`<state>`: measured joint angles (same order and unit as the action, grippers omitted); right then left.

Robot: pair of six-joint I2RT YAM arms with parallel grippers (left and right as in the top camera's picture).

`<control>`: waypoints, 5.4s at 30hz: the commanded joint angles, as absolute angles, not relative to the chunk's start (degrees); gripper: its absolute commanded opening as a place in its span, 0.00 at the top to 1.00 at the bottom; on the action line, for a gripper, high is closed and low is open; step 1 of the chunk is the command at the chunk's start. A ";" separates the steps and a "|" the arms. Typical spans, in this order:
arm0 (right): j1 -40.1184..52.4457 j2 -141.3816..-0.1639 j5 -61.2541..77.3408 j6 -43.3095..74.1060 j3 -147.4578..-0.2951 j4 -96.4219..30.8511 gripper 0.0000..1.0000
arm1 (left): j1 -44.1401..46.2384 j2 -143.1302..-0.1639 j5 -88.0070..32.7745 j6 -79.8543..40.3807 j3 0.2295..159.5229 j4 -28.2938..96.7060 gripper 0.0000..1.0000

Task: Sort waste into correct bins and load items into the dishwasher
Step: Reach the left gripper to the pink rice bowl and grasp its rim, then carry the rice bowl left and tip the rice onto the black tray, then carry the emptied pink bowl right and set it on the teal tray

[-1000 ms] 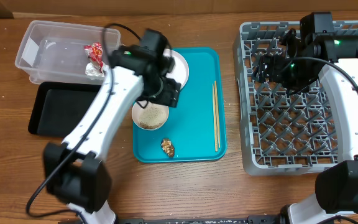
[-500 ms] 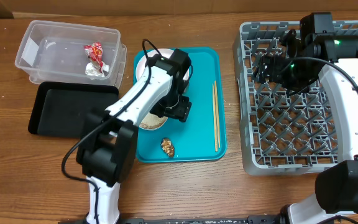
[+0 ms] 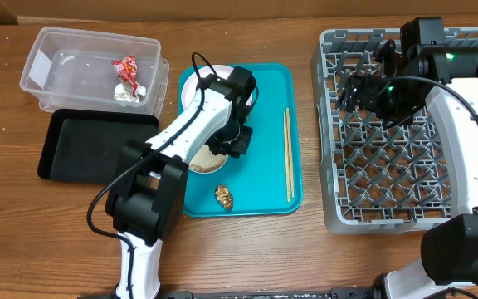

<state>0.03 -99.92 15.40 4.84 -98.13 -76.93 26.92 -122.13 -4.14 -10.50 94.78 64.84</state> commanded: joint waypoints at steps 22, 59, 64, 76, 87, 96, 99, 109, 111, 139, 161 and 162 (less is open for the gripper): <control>-0.08 -99.66 14.92 4.40 -98.19 -78.78 0.06 | 27.05 -121.95 -3.73 -12.23 94.89 65.80 0.96; -0.12 -99.66 11.57 4.43 -98.19 -79.92 0.06 | -7.44 -104.66 -34.26 6.02 94.76 73.47 0.96; -0.12 -99.66 11.55 4.43 -98.19 -80.09 0.07 | -16.19 -104.68 -50.94 12.84 85.08 67.48 0.96; -0.12 -99.66 11.55 4.43 -98.19 -80.55 0.07 | -32.80 -104.71 -81.21 35.22 67.61 59.94 0.96; -0.12 -99.66 11.55 4.43 -98.19 -80.58 0.07 | -36.73 -104.71 -90.59 34.48 66.67 59.27 0.96; -0.12 -99.66 11.55 4.43 -98.19 -80.79 0.07 | -36.73 -104.71 -90.59 32.51 66.67 59.29 0.96; -0.12 -99.66 11.55 4.43 -98.19 -80.93 0.07 | -36.73 -104.71 -90.59 31.86 66.67 59.29 0.96; -0.12 -99.66 11.53 4.43 -98.19 -81.19 0.07 | -36.73 -104.71 -87.88 31.46 66.67 57.69 0.96; -0.12 -99.66 11.53 4.43 -98.19 -81.19 0.07 | -36.73 -104.71 -84.79 26.70 66.67 56.60 0.96; -0.12 -99.66 10.92 4.45 -98.19 -80.93 0.07 | 10.70 -97.25 -37.34 0.99 73.17 46.30 0.96; -0.10 -99.66 11.00 4.45 -98.19 -80.93 0.05 | 33.45 -103.37 -9.87 -2.63 73.76 36.93 0.71; -0.10 -99.66 10.98 4.45 -98.19 -80.86 0.05 | 33.32 -103.37 -9.87 -2.63 74.11 37.06 0.59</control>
